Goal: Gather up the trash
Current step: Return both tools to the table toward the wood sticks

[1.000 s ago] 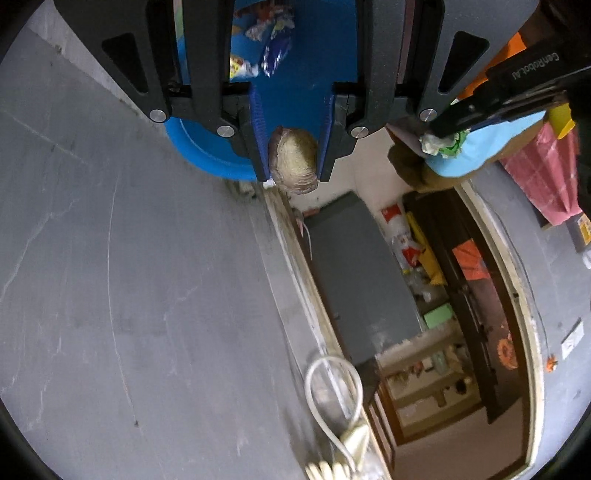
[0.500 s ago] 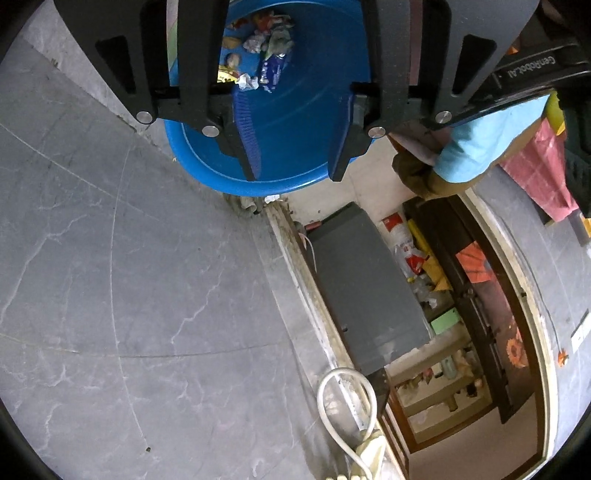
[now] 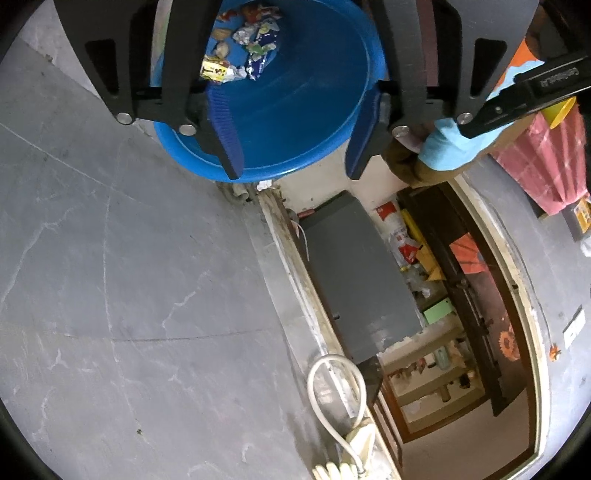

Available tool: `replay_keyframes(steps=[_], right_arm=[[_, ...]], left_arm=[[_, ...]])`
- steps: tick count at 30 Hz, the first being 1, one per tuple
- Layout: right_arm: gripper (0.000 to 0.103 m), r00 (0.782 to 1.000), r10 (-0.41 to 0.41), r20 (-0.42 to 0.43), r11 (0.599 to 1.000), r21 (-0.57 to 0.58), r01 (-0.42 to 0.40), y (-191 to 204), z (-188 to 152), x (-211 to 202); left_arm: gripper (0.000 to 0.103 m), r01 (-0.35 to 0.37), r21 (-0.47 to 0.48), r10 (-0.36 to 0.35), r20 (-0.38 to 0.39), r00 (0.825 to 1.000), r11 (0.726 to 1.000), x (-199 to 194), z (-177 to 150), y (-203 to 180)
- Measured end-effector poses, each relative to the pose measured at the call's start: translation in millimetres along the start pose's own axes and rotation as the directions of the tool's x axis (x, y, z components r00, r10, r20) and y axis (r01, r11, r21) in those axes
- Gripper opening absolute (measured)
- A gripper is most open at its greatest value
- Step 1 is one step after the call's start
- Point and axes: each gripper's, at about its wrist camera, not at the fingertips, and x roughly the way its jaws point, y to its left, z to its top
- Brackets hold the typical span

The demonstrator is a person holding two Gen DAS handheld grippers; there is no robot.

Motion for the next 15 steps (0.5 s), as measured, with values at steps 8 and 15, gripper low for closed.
replay_keyframes(steps=[8, 15], right_arm=[[0.085, 0.999, 0.042, 0.027, 0.999, -0.031, -0.041, 25, 0, 0], [0.103, 0.972, 0.158, 0.175, 0.985, -0.097, -0.143, 63, -1, -19]], left_arm=[[0.097, -0.146, -0.022, 0.147, 0.153, 0.977, 0.989, -43, -6, 29], [0.101, -0.24, -0.104, 0.261, 0.319, 0.911, 0.965, -91, -17, 62]])
